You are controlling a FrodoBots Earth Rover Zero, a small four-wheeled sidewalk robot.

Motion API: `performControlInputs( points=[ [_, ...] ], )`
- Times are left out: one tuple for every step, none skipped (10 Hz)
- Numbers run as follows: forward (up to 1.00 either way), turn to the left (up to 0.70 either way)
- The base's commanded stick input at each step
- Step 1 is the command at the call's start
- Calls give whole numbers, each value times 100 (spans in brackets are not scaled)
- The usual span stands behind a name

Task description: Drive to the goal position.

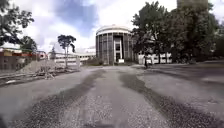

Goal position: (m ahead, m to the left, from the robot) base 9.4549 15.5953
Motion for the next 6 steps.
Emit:
performControlInputs(
  points=[
    [70, 0],
    [70, 0],
    [70, 0],
    [70, 0],
    [70, 0],
    [70, 0]
  ],
)
